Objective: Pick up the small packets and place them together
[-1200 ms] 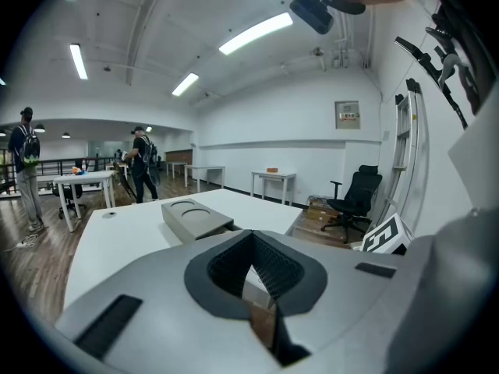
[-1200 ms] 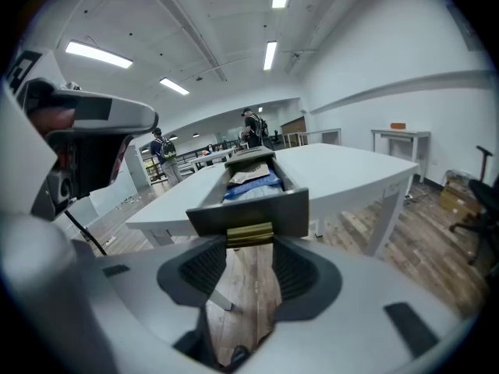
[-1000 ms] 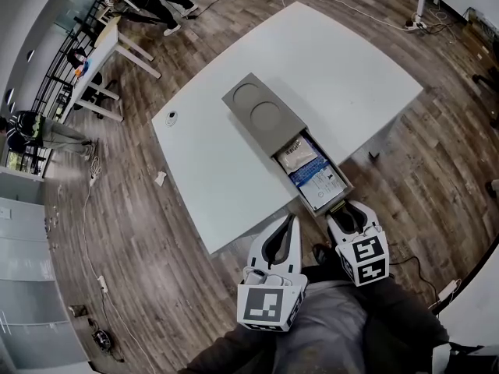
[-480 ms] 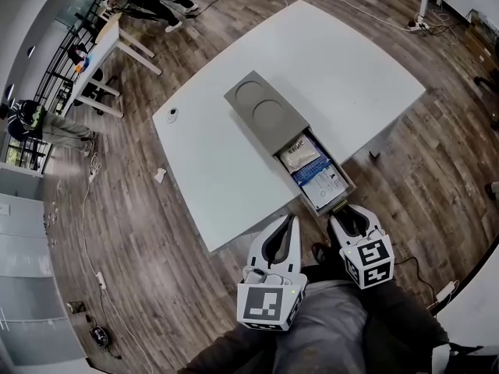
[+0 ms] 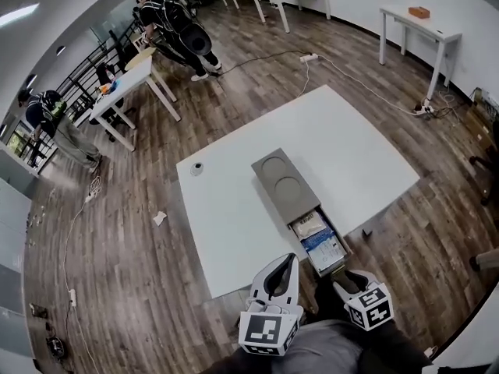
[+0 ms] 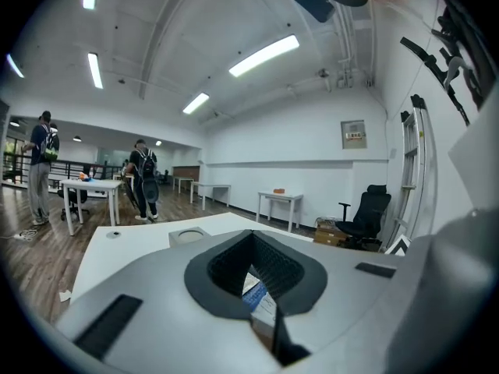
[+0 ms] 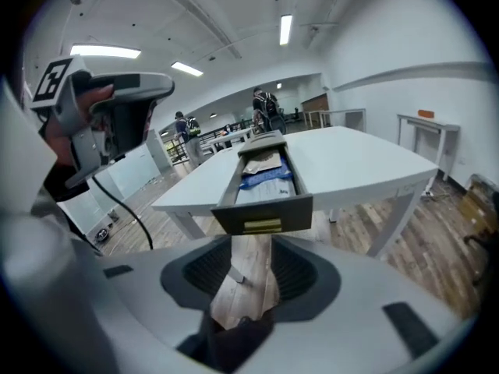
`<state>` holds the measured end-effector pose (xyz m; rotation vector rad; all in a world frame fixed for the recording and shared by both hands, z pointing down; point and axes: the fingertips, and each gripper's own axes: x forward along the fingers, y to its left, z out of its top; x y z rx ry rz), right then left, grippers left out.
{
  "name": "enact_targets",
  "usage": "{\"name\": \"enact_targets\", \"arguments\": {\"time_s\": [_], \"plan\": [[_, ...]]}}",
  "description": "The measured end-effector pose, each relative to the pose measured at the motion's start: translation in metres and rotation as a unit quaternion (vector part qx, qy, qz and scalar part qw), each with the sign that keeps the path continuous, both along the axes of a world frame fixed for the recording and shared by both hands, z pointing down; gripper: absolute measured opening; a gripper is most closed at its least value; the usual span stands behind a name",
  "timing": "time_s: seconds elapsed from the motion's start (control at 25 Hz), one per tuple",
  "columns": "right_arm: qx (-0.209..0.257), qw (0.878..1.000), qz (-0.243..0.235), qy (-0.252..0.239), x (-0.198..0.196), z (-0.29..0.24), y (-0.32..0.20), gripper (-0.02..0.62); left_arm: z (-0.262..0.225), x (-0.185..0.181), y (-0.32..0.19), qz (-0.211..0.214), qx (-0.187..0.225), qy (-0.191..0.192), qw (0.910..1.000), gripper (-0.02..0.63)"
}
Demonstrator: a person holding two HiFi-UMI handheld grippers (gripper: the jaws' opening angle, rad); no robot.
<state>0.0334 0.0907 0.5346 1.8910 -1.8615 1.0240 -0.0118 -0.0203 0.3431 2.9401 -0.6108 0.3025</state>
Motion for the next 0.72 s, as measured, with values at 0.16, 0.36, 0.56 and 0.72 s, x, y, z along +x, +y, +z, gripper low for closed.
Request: {"name": "enact_targets", "arguments": {"time_s": [0.16,0.36,0.56,0.72], "plan": [[0.02,1.0,-0.012,0.018,0.001,-0.022,-0.001,0.147,-0.014,-0.005,-0.015,-0.017,0.007,0.018,0.9997,-0.006],[0.077,0.994,-0.028,0.077,0.026,-0.069,-0.037,0.147,-0.023,-0.007,-0.029,-0.027,0.01,0.034,0.999,-0.006],[0.121,0.984,-0.075,0.111,0.046,-0.11,-0.103,0.147,-0.032,0.004,-0.056,-0.05,0.007,0.043,0.9978,-0.006],[0.11,0.984,-0.091,0.104,0.05,-0.107,-0.127,0.147,-0.022,0.009,-0.067,-0.065,-0.016,0.026,0.9974,-0.006]]}}
